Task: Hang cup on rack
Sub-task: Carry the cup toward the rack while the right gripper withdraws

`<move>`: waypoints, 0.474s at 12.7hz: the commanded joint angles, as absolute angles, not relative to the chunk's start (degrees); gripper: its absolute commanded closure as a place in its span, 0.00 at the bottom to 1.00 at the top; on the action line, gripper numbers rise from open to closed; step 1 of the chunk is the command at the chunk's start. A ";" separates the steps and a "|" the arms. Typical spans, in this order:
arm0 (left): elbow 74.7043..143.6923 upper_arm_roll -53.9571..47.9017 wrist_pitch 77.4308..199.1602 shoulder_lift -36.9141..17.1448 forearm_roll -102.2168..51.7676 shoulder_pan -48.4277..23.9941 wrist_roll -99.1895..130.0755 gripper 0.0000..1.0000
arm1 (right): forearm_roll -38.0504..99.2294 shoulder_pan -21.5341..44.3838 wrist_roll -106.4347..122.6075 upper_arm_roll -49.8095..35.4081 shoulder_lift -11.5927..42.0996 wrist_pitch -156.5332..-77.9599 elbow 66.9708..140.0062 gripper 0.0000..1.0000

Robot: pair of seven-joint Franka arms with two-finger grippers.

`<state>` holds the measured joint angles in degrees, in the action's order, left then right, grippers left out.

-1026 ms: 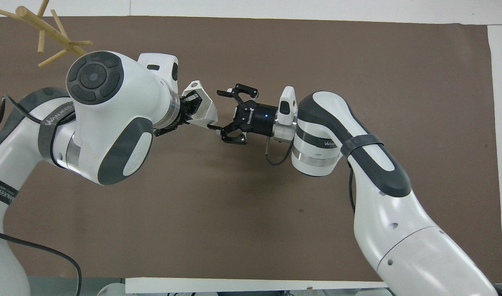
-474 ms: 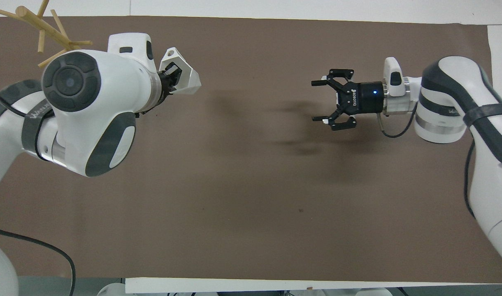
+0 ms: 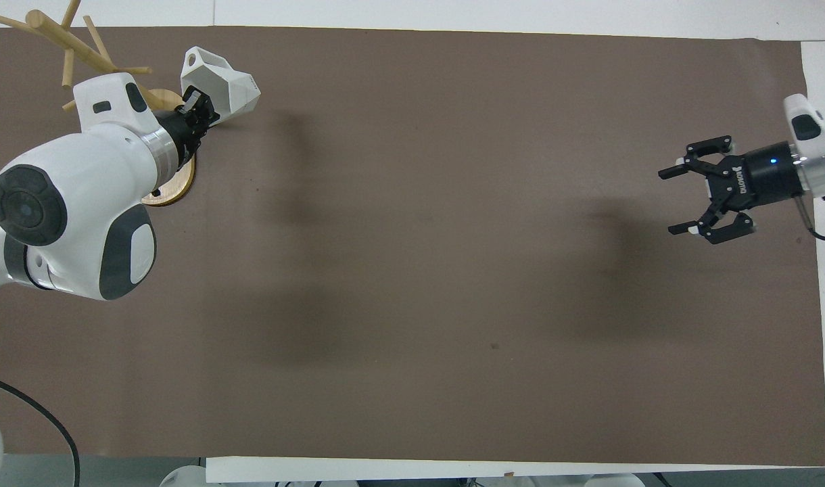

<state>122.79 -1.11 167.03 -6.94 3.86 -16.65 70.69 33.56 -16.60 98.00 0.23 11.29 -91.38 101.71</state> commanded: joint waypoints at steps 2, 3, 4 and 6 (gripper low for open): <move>126.90 -1.49 179.87 -6.94 5.01 -15.04 70.58 1.00 | 24.20 -15.21 76.06 -1.05 1.51 -92.28 101.88 0.00; 128.31 -1.49 181.83 -6.86 5.18 -13.81 68.75 1.00 | 19.91 -14.42 70.89 -1.23 1.32 -91.24 98.91 0.00; 129.54 -1.49 182.89 -6.59 5.19 -13.62 67.86 1.00 | 14.90 -12.76 62.57 -1.23 1.58 -88.36 95.22 0.00; 130.51 -1.49 183.60 -6.33 5.19 -12.75 67.68 1.00 | 8.29 -9.60 44.73 -1.23 1.85 -83.86 89.67 0.00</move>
